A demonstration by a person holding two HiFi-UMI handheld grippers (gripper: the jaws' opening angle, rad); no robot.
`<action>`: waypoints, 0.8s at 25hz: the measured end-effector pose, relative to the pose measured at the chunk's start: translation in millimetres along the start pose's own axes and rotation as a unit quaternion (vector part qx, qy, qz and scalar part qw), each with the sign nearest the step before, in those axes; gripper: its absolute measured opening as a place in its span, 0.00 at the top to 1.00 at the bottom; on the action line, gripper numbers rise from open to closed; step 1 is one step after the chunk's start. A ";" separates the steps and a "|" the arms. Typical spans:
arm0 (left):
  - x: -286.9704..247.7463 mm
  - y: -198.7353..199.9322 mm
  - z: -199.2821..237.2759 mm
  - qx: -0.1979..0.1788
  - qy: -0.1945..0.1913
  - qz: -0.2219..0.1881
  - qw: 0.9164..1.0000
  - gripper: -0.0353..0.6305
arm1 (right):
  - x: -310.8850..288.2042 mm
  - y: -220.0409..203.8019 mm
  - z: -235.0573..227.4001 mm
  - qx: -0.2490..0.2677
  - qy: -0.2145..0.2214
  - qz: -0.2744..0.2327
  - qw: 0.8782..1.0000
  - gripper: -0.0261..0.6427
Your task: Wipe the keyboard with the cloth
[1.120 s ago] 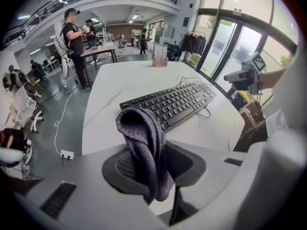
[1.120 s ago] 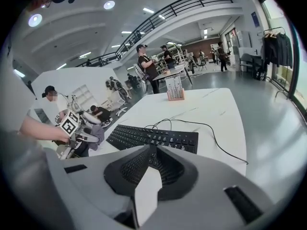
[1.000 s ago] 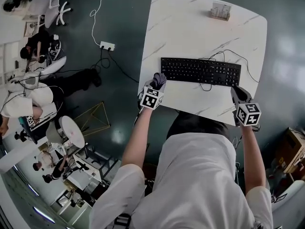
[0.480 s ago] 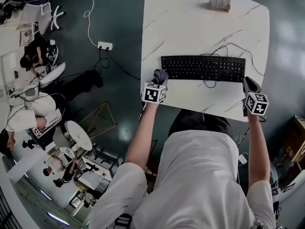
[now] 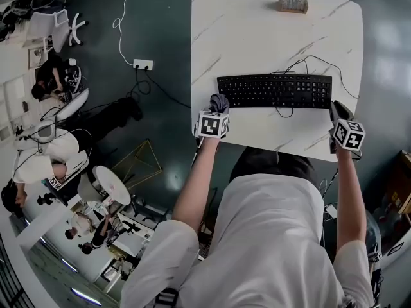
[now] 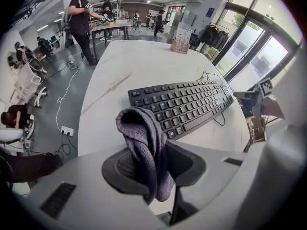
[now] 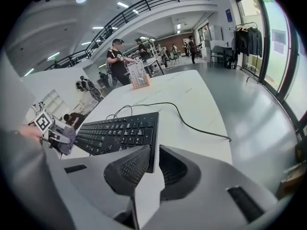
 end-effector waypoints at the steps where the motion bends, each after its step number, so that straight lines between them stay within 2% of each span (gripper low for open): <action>1: 0.6 0.6 -0.2 -0.001 0.000 0.001 1.000 0.77 | 0.1 0.2 -0.8 0.000 -0.002 0.000 1.000 0.87; 4: 1.7 2.3 -1.9 -0.006 0.000 0.002 1.000 0.77 | -0.3 -0.7 -2.1 -0.006 -0.001 0.001 1.000 0.87; 11: 3.4 6.9 -14.3 -0.029 -0.002 0.009 1.000 0.77 | -5.2 -7.7 -1.8 -0.032 0.037 0.008 0.999 0.82; 15: 3.4 14.8 -34.6 -0.041 -0.021 0.009 0.999 0.77 | -8.8 -8.5 4.3 -0.030 0.057 0.017 0.998 0.82; 20: -1.1 25.2 -57.4 -0.061 -0.023 0.012 0.998 0.77 | -10.3 -8.9 6.2 -0.032 0.061 0.016 0.998 0.82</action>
Point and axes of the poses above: the fingertips, and each gripper's own axes: x backward along the fingers, z to its left, y out of its top, the point moved 3 cm from there along x, backward along the fingers, and after that the axes turned 9 degrees about y, right-handed, at the moved point
